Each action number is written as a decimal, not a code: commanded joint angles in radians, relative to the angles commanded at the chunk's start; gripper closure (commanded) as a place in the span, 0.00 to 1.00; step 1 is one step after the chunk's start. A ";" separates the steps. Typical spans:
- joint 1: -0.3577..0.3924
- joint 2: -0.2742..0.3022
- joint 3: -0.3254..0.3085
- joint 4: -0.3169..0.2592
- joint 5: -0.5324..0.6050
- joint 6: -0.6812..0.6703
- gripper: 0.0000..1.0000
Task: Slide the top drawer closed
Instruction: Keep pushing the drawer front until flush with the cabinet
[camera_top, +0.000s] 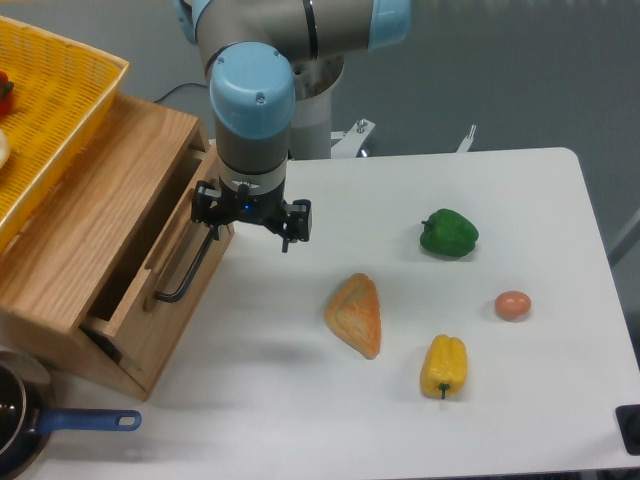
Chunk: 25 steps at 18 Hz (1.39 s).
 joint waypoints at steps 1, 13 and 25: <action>-0.005 0.000 0.000 -0.002 0.000 0.000 0.00; -0.026 0.018 -0.002 -0.021 0.000 -0.002 0.00; -0.049 0.025 -0.005 -0.021 -0.002 -0.021 0.00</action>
